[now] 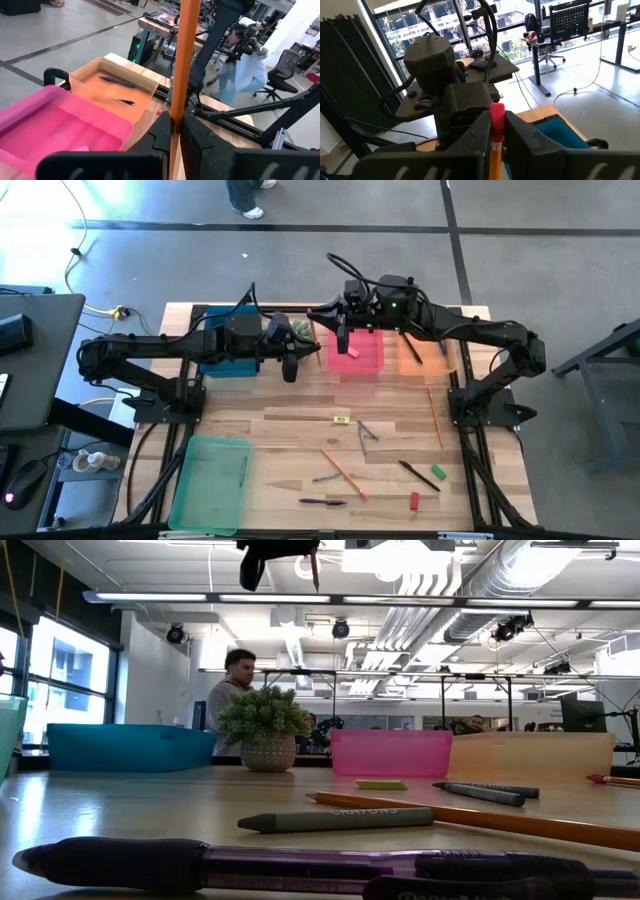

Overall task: Sort crayons/erasers/pens/pencils in bins
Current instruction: Put the orange pencil into the blue bin

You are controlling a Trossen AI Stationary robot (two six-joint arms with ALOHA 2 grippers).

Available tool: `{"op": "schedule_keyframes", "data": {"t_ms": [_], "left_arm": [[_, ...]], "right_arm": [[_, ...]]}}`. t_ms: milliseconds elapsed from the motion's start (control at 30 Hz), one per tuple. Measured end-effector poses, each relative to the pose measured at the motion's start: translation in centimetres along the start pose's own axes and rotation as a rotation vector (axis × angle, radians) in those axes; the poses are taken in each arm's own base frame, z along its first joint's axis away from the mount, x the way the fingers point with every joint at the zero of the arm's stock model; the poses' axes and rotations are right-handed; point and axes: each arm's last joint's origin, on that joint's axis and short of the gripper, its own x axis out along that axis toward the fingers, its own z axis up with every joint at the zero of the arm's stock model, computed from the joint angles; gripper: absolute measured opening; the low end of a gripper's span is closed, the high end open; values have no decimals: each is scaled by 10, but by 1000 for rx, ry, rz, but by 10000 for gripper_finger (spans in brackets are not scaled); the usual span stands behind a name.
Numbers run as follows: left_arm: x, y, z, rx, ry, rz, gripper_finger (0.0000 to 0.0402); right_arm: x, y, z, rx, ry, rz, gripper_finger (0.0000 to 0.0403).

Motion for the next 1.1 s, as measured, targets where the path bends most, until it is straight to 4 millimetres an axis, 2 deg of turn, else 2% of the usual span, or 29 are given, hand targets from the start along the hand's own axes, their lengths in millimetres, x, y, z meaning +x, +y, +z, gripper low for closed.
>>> {"op": "schedule_keyframes", "data": {"t_ms": [300, 467, 733, 867, 1100], "left_arm": [[-1, 2, -3, 0, 30, 23, 2], [-1, 4, -6, -4, 51, 65, 2], [-9, 13, -7, -6, 100, 140, 2], [-22, 22, -4, -19, 124, 215, 2], [-57, 40, -2, -22, 189, 408, 1]], "right_arm": [[1, -1, -3, 5, 24, -7, 118], [0, -3, -3, -12, 33, -19, 149], [-2, -18, -5, 6, 71, -67, 161], [-3, -23, -6, 11, 90, -79, 161], [-7, -25, -15, 7, 199, -103, 161]]}}
